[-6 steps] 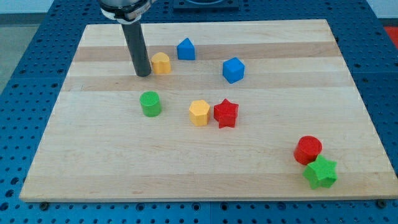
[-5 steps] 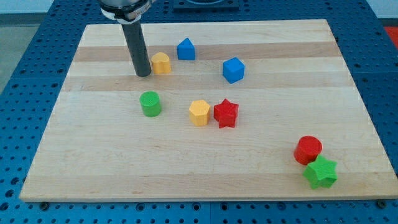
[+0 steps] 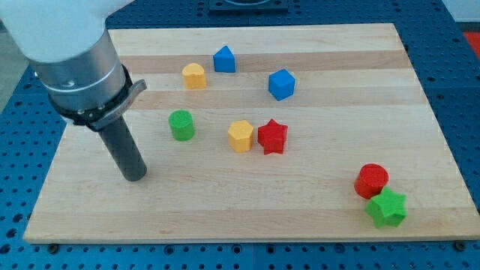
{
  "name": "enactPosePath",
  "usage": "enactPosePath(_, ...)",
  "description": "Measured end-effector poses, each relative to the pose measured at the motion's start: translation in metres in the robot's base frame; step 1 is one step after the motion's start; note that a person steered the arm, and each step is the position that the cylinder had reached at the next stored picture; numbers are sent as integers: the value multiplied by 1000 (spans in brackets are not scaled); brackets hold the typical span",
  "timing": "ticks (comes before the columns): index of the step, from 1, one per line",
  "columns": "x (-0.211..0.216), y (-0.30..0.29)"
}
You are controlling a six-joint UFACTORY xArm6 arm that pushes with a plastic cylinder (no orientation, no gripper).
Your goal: Push the green circle below the heart
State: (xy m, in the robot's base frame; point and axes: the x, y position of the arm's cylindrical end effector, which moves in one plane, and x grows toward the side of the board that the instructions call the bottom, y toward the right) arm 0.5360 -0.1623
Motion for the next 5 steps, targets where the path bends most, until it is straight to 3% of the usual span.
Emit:
enactPosePath(1, 0, 34)
enactPosePath(5, -46, 42)
